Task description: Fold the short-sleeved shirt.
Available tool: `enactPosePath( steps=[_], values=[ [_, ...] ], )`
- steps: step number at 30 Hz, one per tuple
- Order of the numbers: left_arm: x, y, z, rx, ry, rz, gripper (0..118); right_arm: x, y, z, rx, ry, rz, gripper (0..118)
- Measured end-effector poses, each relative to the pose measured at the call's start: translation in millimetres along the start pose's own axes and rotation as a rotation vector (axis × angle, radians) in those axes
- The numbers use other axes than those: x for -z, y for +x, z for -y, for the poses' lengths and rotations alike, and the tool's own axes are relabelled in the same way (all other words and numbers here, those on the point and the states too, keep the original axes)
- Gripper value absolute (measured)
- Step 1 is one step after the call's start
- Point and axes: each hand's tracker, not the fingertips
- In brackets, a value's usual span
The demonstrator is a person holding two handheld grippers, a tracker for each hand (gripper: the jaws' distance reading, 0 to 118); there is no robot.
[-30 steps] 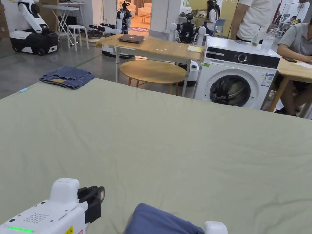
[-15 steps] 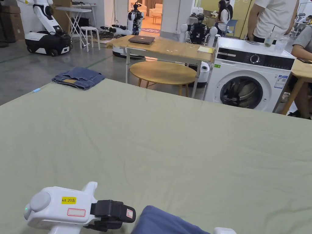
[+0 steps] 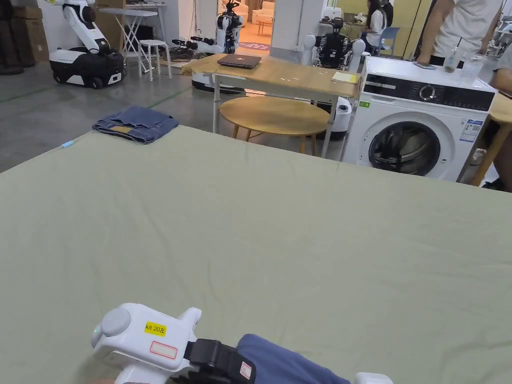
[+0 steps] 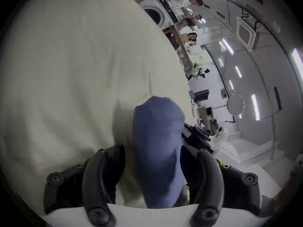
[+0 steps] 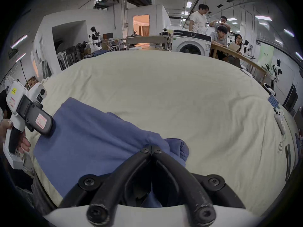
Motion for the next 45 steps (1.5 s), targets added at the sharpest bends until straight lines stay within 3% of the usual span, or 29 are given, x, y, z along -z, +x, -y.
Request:
enactPosePath(
  steps=[8,9,11,14,18,24,32,39,45],
  values=[
    [34.0,-14.5,0.3,-0.152,-0.084,0.134,72,-2.6,-0.4,0.7,0.009,0.007,-0.003,0],
    [35.8,-15.5,0.5,-0.165,-0.099,0.132,64,-2.9,0.1,0.7,0.011,0.007,-0.006,0],
    [34.2,-16.5,3.1,-0.15,-0.073,0.039,33,-7.9,-2.7,-1.1,0.009,0.006,-0.01,0],
    [30.4,-19.0,9.5,-0.154,-0.05,0.098,27,-7.6,-2.0,-0.1,0.004,0.009,-0.014,0],
    [31.3,-16.8,9.9,-0.154,-0.046,0.074,21,-8.5,-1.5,-0.3,0.001,0.011,-0.015,0],
    [23.3,5.3,8.8,-0.082,-0.028,0.037,17,-24.0,-1.1,-7.0,0.001,0.036,-0.038,0],
    [-16.4,41.2,1.9,-0.013,0.008,0.011,17,-55.2,25.5,-36.8,0.016,0.213,-0.014,0],
    [-100.2,51.1,-9.2,0.044,0.085,-0.094,16,-64.5,23.1,-70.2,0.001,0.4,-0.002,0],
    [-203.6,33.0,-22.6,0.018,0.19,-0.25,16,-54.0,3.5,-89.5,-0.017,0.442,-0.014,0]
  ],
)
